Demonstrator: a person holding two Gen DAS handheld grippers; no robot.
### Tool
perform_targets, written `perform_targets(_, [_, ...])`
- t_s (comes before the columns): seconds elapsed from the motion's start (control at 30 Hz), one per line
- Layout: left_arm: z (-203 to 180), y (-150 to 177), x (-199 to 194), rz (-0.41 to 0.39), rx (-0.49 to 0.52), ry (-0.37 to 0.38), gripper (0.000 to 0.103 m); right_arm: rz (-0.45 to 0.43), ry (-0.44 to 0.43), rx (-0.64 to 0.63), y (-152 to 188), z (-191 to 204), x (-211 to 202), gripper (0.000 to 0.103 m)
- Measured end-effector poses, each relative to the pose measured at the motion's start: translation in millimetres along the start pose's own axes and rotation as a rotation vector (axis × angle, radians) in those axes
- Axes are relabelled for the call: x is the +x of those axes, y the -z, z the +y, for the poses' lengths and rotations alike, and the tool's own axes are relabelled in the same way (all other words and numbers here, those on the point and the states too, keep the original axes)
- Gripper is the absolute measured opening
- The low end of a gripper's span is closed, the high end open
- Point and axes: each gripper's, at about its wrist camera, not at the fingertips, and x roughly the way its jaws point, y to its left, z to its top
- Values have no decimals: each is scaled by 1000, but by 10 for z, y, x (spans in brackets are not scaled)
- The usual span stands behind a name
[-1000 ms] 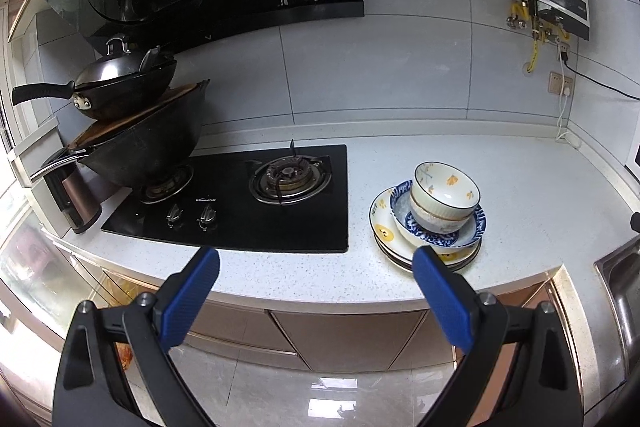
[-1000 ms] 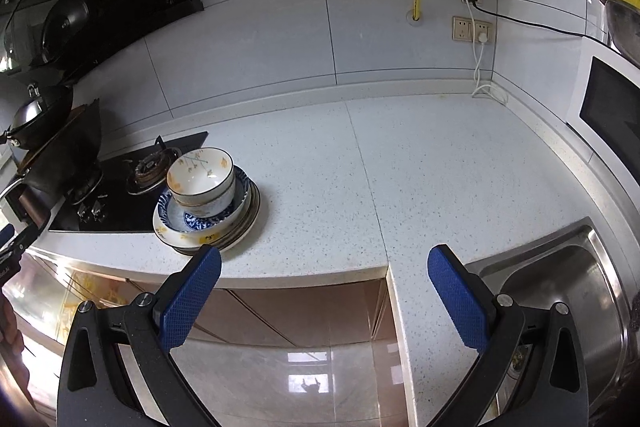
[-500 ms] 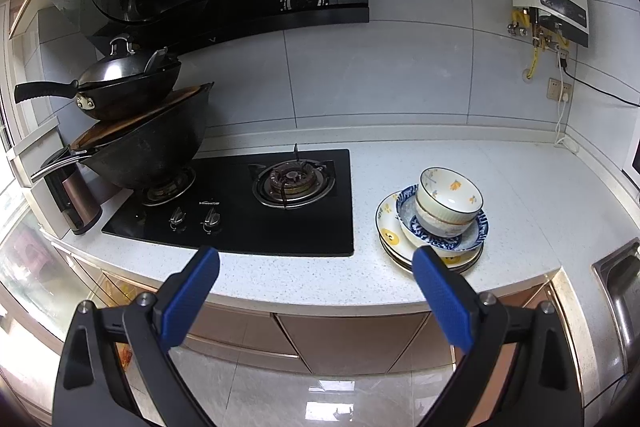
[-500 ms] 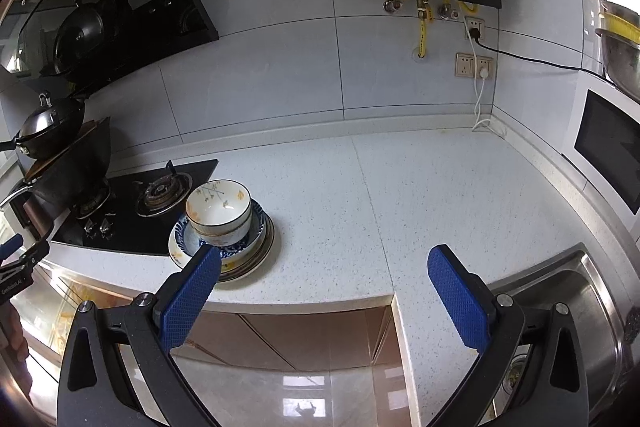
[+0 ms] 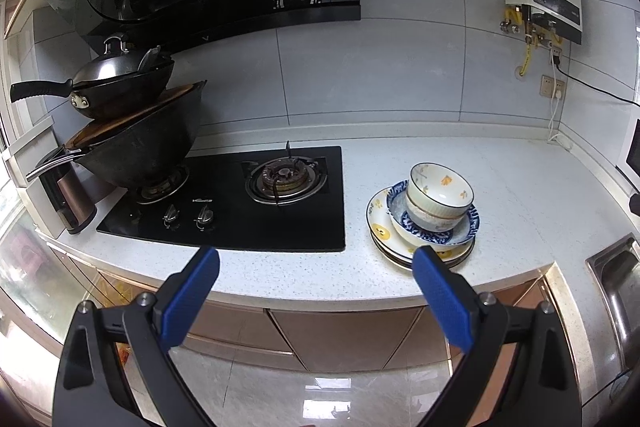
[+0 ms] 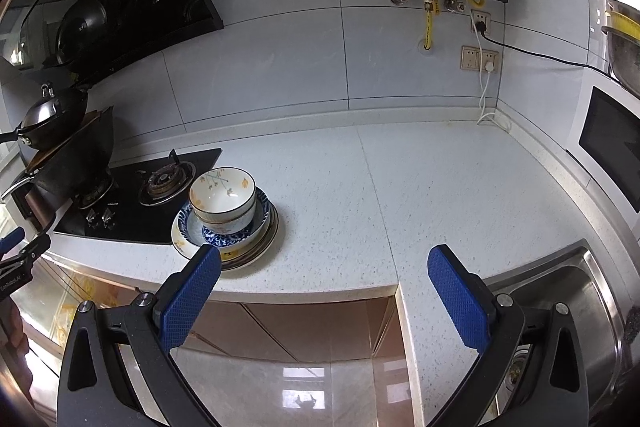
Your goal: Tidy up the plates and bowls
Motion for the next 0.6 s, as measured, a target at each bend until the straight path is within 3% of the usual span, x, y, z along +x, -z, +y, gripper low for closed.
perform_targets(0.6, [-157, 86, -49, 6, -28, 39, 98, 25, -13, -26, 35, 27, 16, 102])
